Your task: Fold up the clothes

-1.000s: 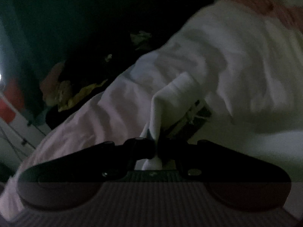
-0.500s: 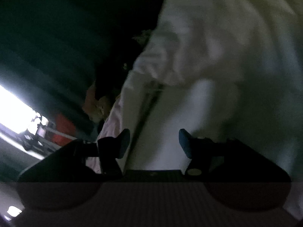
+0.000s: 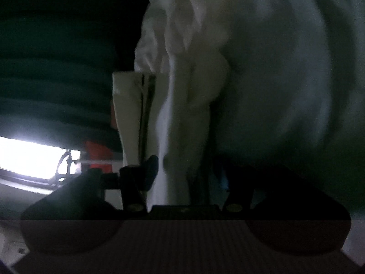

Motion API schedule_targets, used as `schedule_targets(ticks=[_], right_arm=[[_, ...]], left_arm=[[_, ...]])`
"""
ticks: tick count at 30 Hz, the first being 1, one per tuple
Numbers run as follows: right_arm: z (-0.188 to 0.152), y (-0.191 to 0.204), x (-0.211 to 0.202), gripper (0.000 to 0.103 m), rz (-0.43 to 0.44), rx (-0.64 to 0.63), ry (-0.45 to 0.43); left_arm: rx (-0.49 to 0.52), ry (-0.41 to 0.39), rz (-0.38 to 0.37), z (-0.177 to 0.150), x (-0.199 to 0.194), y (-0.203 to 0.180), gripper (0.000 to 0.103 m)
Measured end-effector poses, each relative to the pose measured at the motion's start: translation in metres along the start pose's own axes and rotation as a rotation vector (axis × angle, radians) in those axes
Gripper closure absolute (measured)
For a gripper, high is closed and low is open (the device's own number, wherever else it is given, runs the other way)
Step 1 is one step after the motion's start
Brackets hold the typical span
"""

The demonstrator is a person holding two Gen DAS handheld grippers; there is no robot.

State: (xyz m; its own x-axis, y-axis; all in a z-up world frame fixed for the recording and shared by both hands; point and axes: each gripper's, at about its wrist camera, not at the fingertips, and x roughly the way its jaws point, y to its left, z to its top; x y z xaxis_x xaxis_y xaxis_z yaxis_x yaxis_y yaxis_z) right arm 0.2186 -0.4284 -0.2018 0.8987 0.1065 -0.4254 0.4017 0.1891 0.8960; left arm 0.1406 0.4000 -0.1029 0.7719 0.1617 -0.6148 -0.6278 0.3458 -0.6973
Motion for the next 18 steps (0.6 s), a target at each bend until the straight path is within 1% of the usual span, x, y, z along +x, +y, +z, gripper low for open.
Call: schedule_targets(ticks=[1,2,3,4,6,7,8,9,12,15,18], right_arm=[[0.001,0.002,0.005,0.049,0.003,-0.02,-0.037],[0.003,0.004,0.011,0.054,-0.002,-0.039,-0.072],[0.004,0.006,0.016,0.058,-0.026,-0.054,-0.103],[0.005,0.008,0.021,0.066,-0.052,-0.072,-0.135],[0.009,0.011,0.024,0.076,-0.077,-0.109,-0.194],[0.01,0.012,0.025,0.082,-0.08,-0.12,-0.216],[0.011,0.012,0.023,0.087,-0.077,-0.116,-0.228],[0.012,0.013,0.022,0.088,-0.07,-0.11,-0.238],[0.01,0.022,0.009,0.09,-0.033,-0.104,-0.258],[0.009,0.033,-0.015,0.091,-0.003,-0.14,-0.262],[0.01,0.036,-0.04,0.091,0.004,-0.145,-0.249]], left_arm=[[-0.001,-0.031,0.004,0.004,0.006,-0.003,0.052],[-0.015,-0.048,0.009,0.009,0.013,-0.006,0.058],[-0.033,-0.06,0.03,0.016,0.02,-0.009,0.062],[-0.043,-0.06,0.049,0.021,0.026,-0.012,0.065],[-0.058,-0.06,0.088,0.031,0.035,-0.018,0.078],[-0.047,-0.059,0.103,0.033,0.035,-0.023,0.081],[-0.033,-0.059,0.116,0.036,0.034,-0.028,0.087],[-0.012,-0.065,0.122,0.039,0.03,-0.034,0.091],[0.021,-0.075,0.112,0.045,0.017,-0.054,0.094],[0.042,-0.082,0.092,0.051,0.001,-0.073,0.094],[0.07,-0.081,0.073,0.056,-0.027,-0.074,0.095]])
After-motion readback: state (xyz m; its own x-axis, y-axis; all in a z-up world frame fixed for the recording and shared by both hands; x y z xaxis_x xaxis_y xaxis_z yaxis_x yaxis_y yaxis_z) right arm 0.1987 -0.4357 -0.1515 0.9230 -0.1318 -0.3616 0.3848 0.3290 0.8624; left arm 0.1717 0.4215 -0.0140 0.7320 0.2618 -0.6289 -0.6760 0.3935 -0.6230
